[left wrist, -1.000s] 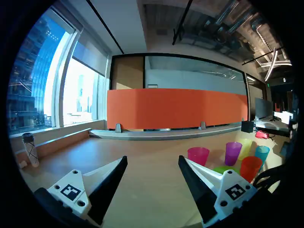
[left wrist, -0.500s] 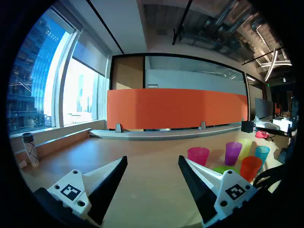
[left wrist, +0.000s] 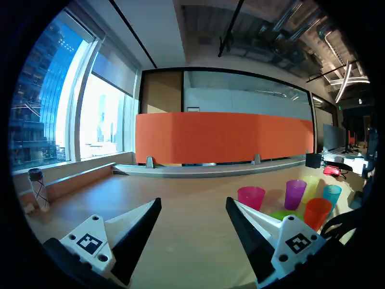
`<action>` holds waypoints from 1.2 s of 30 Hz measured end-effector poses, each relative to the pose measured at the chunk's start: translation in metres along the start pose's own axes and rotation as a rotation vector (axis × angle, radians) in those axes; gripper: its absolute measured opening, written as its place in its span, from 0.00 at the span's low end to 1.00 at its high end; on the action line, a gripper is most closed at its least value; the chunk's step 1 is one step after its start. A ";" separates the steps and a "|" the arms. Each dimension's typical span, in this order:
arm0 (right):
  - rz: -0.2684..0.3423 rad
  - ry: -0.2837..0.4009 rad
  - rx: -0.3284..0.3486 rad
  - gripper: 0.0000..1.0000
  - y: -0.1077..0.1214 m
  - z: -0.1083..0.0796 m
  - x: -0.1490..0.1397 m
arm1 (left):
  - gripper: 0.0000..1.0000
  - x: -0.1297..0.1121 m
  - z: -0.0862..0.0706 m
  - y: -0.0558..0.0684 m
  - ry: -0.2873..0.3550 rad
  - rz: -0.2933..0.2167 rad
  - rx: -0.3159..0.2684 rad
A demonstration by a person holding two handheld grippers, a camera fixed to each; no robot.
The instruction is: Pour water
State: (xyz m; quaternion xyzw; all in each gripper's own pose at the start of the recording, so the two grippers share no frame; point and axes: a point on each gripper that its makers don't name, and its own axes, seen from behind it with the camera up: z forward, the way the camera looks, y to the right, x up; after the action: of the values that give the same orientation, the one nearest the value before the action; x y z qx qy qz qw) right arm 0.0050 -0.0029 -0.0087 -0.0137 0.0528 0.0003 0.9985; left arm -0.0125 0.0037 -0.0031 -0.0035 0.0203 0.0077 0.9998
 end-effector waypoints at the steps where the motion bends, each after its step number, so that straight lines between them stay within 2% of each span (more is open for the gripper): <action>1: 0.001 -0.002 -0.002 0.99 0.001 0.000 -0.001 | 1.00 0.000 0.000 0.000 0.000 0.000 0.000; 12: 0.003 -0.033 -0.009 0.99 0.003 0.003 -0.009 | 1.00 0.001 0.000 -0.001 0.000 0.000 0.000; 36: 0.004 -0.037 -0.018 0.99 0.005 0.001 -0.010 | 1.00 0.001 -0.001 -0.001 0.000 0.000 0.000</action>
State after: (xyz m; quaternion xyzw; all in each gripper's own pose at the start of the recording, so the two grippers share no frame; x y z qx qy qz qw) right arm -0.0048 0.0018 -0.0064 -0.0226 0.0346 0.0029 0.9991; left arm -0.0114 0.0031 -0.0036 -0.0035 0.0203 0.0077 0.9998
